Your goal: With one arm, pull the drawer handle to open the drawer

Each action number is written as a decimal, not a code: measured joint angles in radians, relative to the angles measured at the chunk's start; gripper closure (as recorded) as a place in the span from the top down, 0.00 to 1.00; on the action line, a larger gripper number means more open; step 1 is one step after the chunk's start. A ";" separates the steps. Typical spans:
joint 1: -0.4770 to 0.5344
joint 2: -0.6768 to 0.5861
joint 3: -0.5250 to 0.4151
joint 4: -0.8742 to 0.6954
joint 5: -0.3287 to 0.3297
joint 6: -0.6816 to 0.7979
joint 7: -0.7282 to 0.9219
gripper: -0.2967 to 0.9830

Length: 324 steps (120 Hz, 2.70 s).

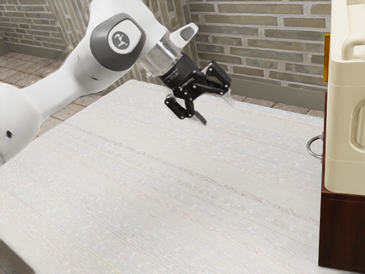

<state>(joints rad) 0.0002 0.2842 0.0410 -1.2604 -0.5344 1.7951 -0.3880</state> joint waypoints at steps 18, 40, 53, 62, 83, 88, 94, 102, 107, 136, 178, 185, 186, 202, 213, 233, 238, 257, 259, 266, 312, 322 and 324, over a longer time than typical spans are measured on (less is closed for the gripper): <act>0.001 0.054 -0.053 0.036 -0.052 0.019 0.039 0.69; 0.006 0.095 -0.071 0.075 -0.057 0.003 0.069 0.65; 0.006 0.163 -0.087 0.136 -0.050 0.032 0.083 0.63; 0.007 0.192 -0.100 0.169 -0.050 0.051 0.091 0.60; 0.006 0.225 -0.153 0.172 -0.083 0.093 0.105 0.51; 0.005 0.231 -0.157 0.171 -0.087 0.104 0.108 0.50; 0.003 0.238 -0.159 0.171 -0.090 0.121 0.110 0.48; -0.002 0.242 -0.164 0.172 -0.093 0.144 0.113 0.47; -0.004 0.247 -0.169 0.173 -0.094 0.157 0.114 0.47; -0.014 0.268 -0.188 0.174 -0.106 0.203 0.110 0.44; -0.040 0.288 -0.196 0.169 -0.107 0.217 0.083 0.40; -0.042 0.289 -0.195 0.168 -0.105 0.216 0.077 0.40; -0.042 0.289 -0.195 0.167 -0.105 0.216 0.077 0.39; -0.044 0.289 -0.193 0.155 -0.099 0.214 0.066 0.37; -0.044 0.293 -0.192 0.154 -0.093 0.214 0.060 0.35; -0.048 0.306 -0.191 0.161 -0.086 0.215 0.049 0.34; -0.050 0.306 -0.191 0.162 -0.086 0.215 0.047 0.33; -0.051 0.308 -0.192 0.160 -0.077 0.215 0.038 0.31; -0.051 0.308 -0.192 0.160 -0.075 0.215 0.037 0.30; -0.054 0.307 -0.184 0.160 -0.068 0.215 0.034 0.29; -0.050 0.282 -0.148 0.153 -0.009 0.205 0.021 0.23; -0.051 0.278 -0.146 0.151 -0.001 0.204 0.020 0.22; -0.051 0.277 -0.146 0.151 0.001 0.204 0.020 0.22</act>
<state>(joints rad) -0.0504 0.5611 -0.1047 -1.1097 -0.5337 1.9987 -0.3682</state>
